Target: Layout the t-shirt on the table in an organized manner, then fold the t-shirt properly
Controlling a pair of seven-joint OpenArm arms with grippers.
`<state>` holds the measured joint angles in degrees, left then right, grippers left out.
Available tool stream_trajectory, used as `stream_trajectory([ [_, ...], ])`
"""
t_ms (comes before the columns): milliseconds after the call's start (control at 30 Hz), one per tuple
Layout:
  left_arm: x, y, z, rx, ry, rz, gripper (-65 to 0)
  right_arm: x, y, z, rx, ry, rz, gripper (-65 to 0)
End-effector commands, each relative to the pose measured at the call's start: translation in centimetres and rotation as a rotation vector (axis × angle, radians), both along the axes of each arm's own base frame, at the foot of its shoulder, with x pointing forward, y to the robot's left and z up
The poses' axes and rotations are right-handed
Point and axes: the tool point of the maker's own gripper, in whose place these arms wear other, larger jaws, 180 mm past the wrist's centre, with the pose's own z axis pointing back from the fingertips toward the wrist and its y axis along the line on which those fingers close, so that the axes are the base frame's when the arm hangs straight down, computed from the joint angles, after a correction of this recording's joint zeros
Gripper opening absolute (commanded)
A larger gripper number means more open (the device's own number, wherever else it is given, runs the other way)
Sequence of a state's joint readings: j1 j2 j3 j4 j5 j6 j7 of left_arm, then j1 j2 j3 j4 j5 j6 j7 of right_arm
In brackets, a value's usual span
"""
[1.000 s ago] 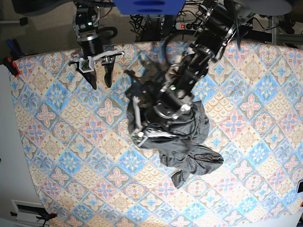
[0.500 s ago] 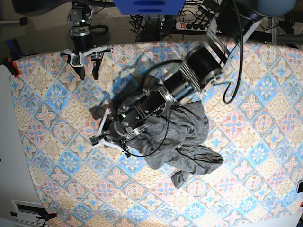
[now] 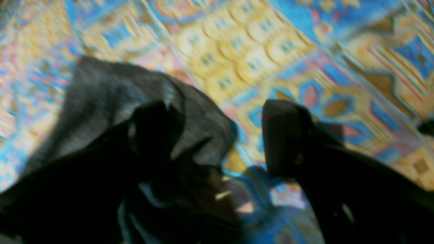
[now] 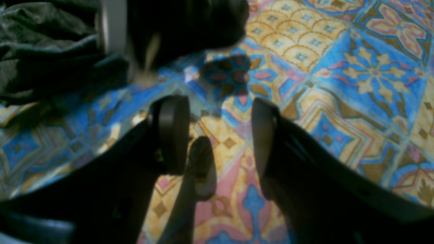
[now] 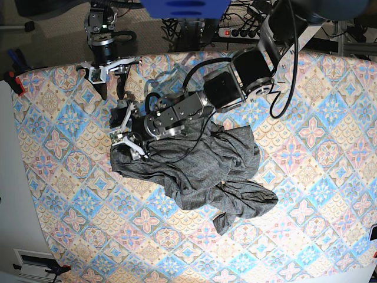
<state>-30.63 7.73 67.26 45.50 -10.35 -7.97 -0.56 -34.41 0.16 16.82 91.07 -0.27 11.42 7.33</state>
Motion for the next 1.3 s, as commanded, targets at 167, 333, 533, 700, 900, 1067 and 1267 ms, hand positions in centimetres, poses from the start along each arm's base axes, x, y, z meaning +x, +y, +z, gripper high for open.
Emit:
stream_trajectory([
  [167, -2.8, -4.0, 8.6, -0.262, -0.051, -0.074, -22.2, 0.2, -0.3, 1.0, -0.003, -0.039, -0.001, -36.5],
  [333, -1.4, 2.1, 12.1, -0.394, -0.026, 0.095, -22.2, 0.1, -2.6, 1.5, -0.038, -0.047, -0.045, -36.7],
  [533, 1.3, 14.0, 11.1, -0.257, 0.02, 0.378, -22.2, 0.0, -2.1, 1.6, -0.012, -0.048, -0.001, -36.7],
  [700, 1.1, 23.2, 11.3, -0.115, 0.022, 0.56, -22.2, 0.3, -0.4, 2.1, 0.021, -0.027, 0.085, -36.2],
  [900, -1.7, 30.2, 9.9, 0.057, 0.1, 0.709, -22.2, 5.4, -0.5, 5.3, -0.04, -0.092, 0.128, -36.1],
  [1067, -4.5, 34.0, 7.5, 0.111, 0.19, 0.821, -22.2, 9.4, -1.0, 6.9, -0.103, -0.102, 0.207, -36.0],
  [1267, -6.8, 36.4, 5.7, 0.153, 0.254, 0.887, -22.2, 13.6, -1.8, 9.6, -0.134, -0.138, 0.297, -36.0],
])
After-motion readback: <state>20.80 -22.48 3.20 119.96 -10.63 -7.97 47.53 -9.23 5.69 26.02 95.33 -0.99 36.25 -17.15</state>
